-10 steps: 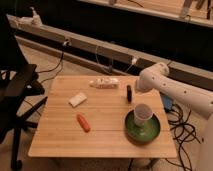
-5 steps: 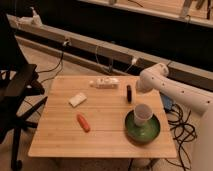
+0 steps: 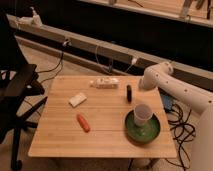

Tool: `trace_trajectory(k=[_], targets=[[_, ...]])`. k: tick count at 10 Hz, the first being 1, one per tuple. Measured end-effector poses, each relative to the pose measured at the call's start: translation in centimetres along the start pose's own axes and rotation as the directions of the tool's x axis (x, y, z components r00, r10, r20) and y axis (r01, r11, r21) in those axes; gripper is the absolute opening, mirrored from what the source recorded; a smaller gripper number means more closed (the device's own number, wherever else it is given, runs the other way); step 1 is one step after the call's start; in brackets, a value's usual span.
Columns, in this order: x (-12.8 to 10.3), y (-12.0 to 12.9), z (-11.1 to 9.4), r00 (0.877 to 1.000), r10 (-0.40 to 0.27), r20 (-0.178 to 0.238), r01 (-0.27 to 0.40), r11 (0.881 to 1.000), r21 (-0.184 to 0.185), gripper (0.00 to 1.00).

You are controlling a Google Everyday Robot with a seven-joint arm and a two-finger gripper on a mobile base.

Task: Knock the eraser over

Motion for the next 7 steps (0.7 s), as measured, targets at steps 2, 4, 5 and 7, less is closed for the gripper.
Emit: trace_trajectory(k=[2, 4, 5, 7], targets=[[-0.4, -3.0, 0.6, 1.0, -0.021, 0.02, 0.019, 0.993, 0.115, 0.02], [-0.9, -3.7, 0.9, 1.0, -0.01, 0.014, 0.008, 0.993, 0.116, 0.21], [-1.0, -3.7, 1.1, 1.0, -0.009, 0.016, 0.007, 0.995, 0.095, 0.27], [-1.6, -2.0, 0.9, 1.0, -0.005, 0.02, 0.003, 0.997, 0.079, 0.28]])
